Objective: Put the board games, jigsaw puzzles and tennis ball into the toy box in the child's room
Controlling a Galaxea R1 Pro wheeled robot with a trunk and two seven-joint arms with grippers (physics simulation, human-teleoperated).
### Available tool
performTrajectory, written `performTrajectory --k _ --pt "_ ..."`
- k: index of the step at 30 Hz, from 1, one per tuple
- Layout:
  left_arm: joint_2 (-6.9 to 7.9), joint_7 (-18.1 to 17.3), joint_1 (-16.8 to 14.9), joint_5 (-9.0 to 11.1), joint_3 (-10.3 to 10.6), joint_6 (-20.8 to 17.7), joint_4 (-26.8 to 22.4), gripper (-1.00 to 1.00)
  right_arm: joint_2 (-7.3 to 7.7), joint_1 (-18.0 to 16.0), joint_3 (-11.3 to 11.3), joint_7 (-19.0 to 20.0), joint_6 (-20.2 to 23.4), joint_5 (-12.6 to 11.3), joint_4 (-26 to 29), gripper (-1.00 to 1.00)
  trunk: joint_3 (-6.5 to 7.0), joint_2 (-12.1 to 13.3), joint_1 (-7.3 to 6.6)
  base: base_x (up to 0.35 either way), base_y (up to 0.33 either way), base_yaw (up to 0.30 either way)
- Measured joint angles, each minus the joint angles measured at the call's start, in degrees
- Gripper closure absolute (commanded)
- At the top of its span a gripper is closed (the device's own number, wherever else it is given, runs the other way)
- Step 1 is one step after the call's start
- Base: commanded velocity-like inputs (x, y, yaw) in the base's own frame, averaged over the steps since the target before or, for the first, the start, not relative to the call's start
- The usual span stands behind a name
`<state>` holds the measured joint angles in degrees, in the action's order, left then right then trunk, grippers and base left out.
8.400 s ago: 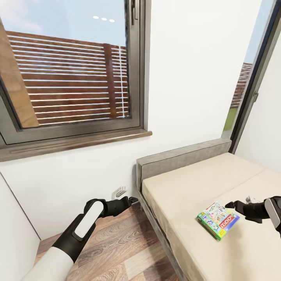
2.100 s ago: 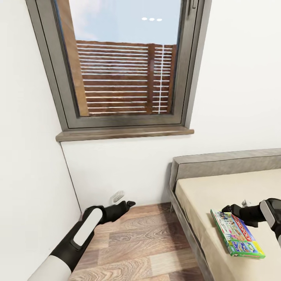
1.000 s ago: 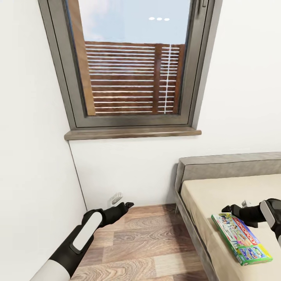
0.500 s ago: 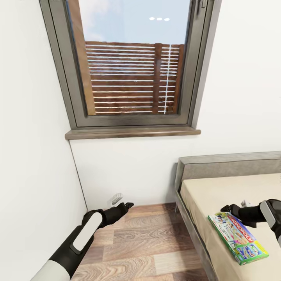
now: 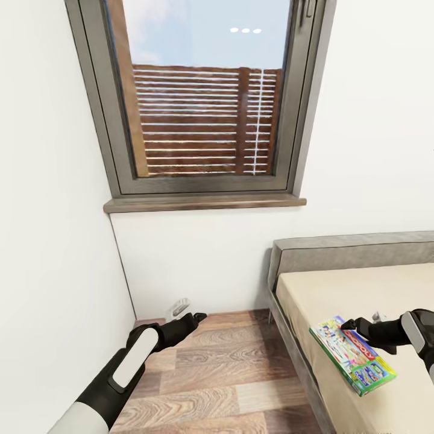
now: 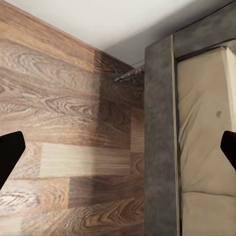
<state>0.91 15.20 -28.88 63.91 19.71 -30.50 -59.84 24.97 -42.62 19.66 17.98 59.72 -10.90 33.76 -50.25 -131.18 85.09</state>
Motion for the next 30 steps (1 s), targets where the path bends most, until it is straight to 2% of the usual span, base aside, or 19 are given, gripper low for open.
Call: performTrajectory --k 30 --pt "0.06 0.0 0.0 0.0 -0.1 0.0 0.2 -1.00 0.02 0.0 0.0 0.0 0.0 0.2 0.0 -1.00 0.00 0.0 0.00 -0.003 0.000 0.000"
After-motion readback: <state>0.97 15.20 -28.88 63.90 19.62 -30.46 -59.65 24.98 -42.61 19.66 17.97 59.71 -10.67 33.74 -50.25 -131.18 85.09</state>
